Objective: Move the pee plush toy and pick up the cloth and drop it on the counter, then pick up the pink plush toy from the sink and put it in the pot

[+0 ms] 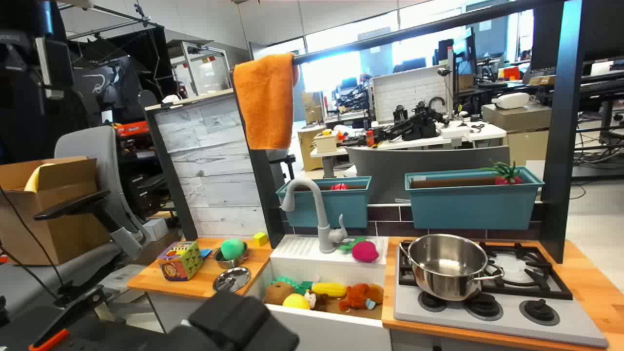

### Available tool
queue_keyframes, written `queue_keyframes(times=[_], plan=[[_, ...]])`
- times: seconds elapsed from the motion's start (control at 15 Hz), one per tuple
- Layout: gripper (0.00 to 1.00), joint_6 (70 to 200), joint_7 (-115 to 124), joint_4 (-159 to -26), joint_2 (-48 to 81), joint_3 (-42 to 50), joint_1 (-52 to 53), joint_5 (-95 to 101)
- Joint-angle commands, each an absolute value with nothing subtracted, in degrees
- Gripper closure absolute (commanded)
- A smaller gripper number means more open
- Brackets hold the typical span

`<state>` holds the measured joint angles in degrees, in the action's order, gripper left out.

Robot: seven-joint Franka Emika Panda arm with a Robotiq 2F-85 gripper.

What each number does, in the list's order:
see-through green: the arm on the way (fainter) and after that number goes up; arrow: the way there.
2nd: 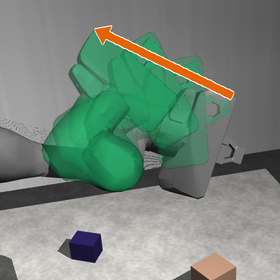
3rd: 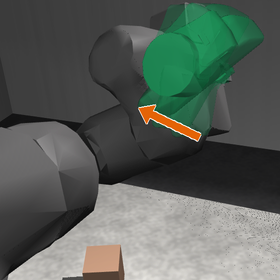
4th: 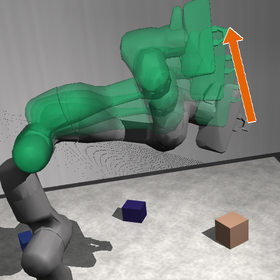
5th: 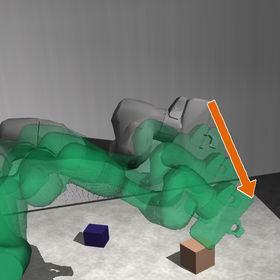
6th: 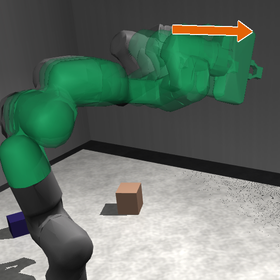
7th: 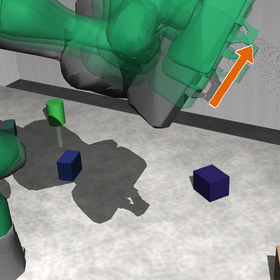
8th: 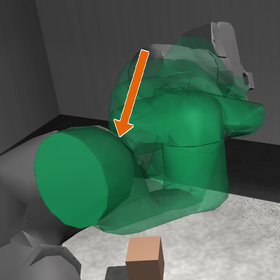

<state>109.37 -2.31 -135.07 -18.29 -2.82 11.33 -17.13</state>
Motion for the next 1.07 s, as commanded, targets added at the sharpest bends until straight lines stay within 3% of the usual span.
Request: queue_keyframes(times=[0.0, 0.4, 1.0], plan=[[0.00, 109.18, -2.59, -134.93, -18.29, -3.91, 10.13, -17.44], [0.00, 110.74, -3.44, -135.15, -17.72, -3.70, 10.12, -18.23], [0.00, 138.44, -6.89, -132.71, 3.72, -4.48, 9.59, -18.78]])
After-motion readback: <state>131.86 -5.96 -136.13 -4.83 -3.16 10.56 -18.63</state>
